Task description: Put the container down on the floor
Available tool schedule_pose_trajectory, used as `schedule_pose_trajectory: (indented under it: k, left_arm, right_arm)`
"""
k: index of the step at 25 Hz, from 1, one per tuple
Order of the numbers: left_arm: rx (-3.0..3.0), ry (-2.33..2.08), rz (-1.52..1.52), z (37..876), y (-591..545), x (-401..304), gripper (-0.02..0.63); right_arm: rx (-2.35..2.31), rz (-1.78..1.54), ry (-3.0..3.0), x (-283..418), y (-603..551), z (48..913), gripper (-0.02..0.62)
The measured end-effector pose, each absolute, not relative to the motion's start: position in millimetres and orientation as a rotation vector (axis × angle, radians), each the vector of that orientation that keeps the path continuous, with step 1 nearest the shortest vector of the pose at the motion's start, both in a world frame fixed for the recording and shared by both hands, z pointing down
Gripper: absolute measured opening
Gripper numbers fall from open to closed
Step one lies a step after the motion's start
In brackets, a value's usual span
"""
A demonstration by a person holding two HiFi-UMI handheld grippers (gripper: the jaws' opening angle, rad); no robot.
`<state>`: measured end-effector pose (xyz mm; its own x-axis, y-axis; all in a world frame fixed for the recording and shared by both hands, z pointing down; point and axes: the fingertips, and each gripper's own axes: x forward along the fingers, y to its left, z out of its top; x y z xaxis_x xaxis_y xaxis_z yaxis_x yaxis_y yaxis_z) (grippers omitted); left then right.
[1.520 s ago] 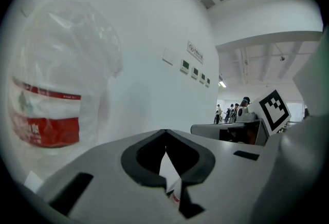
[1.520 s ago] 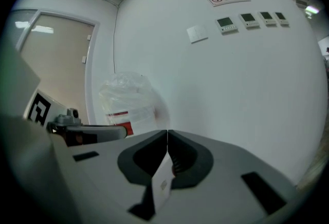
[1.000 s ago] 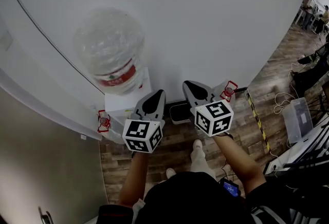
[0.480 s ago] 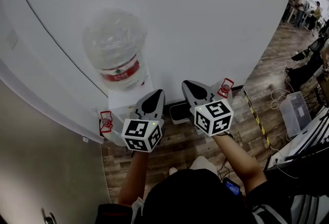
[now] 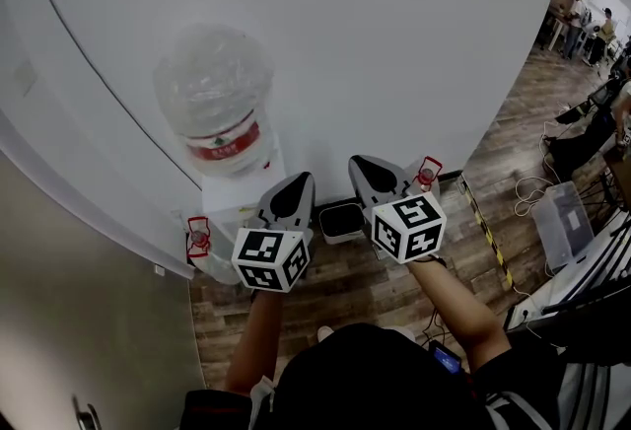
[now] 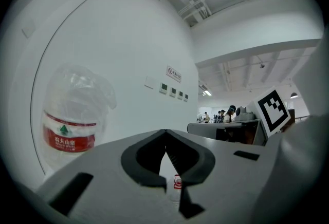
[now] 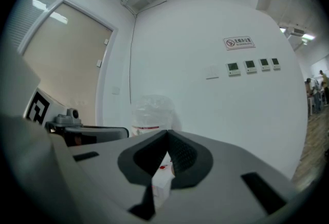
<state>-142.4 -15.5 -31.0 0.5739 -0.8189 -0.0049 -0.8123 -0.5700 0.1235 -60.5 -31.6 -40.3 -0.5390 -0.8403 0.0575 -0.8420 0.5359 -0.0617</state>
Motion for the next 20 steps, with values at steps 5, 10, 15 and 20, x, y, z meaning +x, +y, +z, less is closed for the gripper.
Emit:
schedule_pose_trajectory:
  k: [5,10,15,20]
  left_arm:
    - [2.691,-1.392,-0.073,-34,-9,-117,0.015]
    - [2.696,-1.413,-0.071,-38,-1,-96,0.015]
    - [2.686,-1.432,-0.071,-37,7,-88,0.015]
    - [2.683,-1.445,-0.060,-38,15,-83,0.015]
  right_arm:
    - [1.494,0.137,-2.740,-40,-29,-44,0.031]
    - [1.477,0.129,-2.761,-24,-23,-50,0.031]
    - [1.470,0.126,-2.774,-13,-16,-49,0.031]
    - [1.477,0.141,-2.773,-5,-9,-47,0.031]
